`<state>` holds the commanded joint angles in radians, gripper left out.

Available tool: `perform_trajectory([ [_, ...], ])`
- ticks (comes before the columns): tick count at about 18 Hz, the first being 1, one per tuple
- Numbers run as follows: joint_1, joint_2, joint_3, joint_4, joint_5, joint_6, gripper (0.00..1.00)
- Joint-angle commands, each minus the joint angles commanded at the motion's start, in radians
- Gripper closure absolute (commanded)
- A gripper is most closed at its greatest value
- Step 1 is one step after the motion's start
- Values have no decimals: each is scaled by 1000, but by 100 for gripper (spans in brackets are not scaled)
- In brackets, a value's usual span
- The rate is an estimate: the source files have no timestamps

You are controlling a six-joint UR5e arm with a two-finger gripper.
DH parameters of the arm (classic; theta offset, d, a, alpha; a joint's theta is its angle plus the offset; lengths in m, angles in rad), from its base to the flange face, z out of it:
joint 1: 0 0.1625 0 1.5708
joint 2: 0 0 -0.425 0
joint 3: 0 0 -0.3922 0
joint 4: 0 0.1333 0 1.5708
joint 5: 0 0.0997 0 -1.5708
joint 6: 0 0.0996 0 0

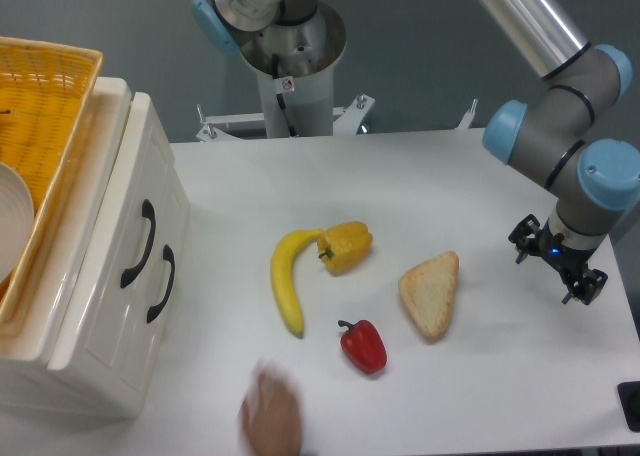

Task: Slide open the top white drawer
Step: 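Move the open gripper from its start pose toward the white cabinet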

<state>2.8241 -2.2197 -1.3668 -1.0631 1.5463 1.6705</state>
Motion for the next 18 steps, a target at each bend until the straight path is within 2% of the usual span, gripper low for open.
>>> perform_trajectory([
  [8,-6,5,-2,-2,2,-2,0],
  [11,-9,11,-31,2,2,-2,0],
  [14,-5,44,-84,2,-3,-21,0],
  [18,34,95,-147,3,-138,-26,0],
])
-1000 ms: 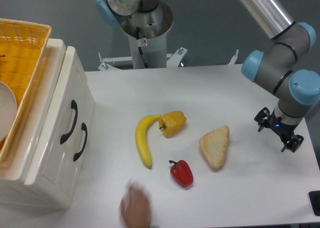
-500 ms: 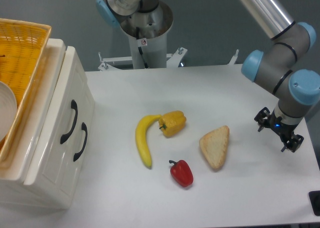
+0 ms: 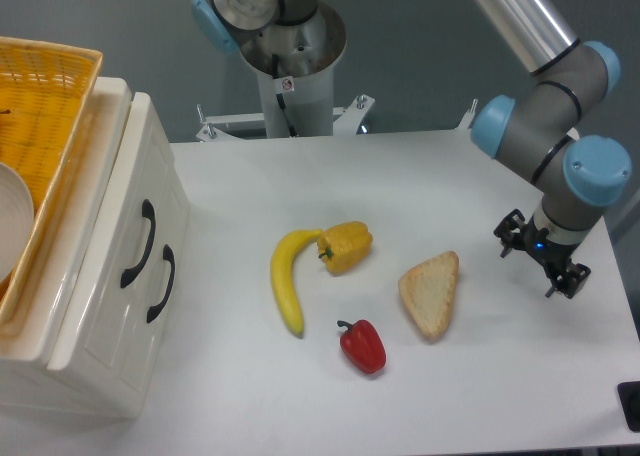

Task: Slide open the top white drawer
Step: 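Move the open gripper from its start pose toward the white cabinet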

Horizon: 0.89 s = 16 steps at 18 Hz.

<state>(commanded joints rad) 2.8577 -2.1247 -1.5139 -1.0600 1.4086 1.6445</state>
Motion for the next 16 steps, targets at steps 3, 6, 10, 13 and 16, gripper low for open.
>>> perform_trajectory([
  [3,6,48,-40,-2,-27,-41,0],
  [6,-9,87,-55,-3,-27,-113,0],
  [10,-66,149,-55,-9,-28,-286,0],
  [13,-125,175,-55,-11,-17,-444,0],
  [16,-170,190,-51,-21,-13,-544,0],
])
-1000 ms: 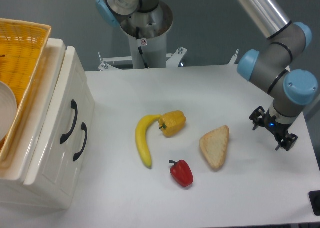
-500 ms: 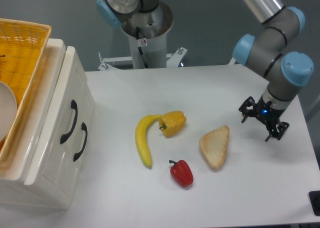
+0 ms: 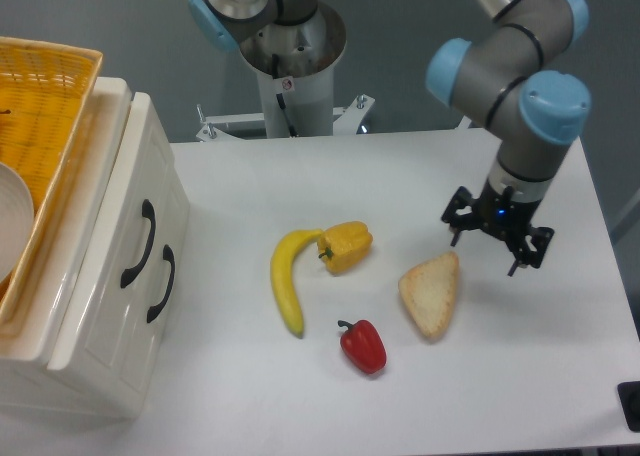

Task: Slide open the top white drawer
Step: 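Move the open gripper from its start pose toward the white cabinet, then carry the gripper over the banana to the upper drawer's black handle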

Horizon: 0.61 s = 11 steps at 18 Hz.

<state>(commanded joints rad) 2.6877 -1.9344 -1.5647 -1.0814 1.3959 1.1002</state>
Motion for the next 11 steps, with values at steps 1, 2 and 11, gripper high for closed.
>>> perform_trajectory([
  [1,-12,11,0,-9,0,-26,0],
  [2,-26,20,0,-18,0,-55,0],
  [11,-147,107,8,-100,37,-259,0],
])
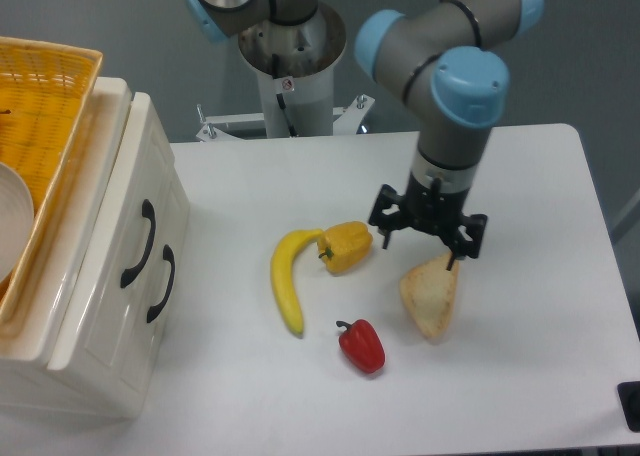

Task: Slide open the top white drawer
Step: 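Carry the gripper over the banana to the upper drawer's black handle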

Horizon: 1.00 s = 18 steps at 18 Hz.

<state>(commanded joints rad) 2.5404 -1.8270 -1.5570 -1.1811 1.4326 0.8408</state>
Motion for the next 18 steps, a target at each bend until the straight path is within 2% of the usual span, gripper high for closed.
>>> perform_trajectory([
  [4,-32,-2,3,-3,9,-40,0],
  [11,-140,-26,26,-28,78,-172,0],
  [18,-178,-35,40,-54,74,-245,0],
])
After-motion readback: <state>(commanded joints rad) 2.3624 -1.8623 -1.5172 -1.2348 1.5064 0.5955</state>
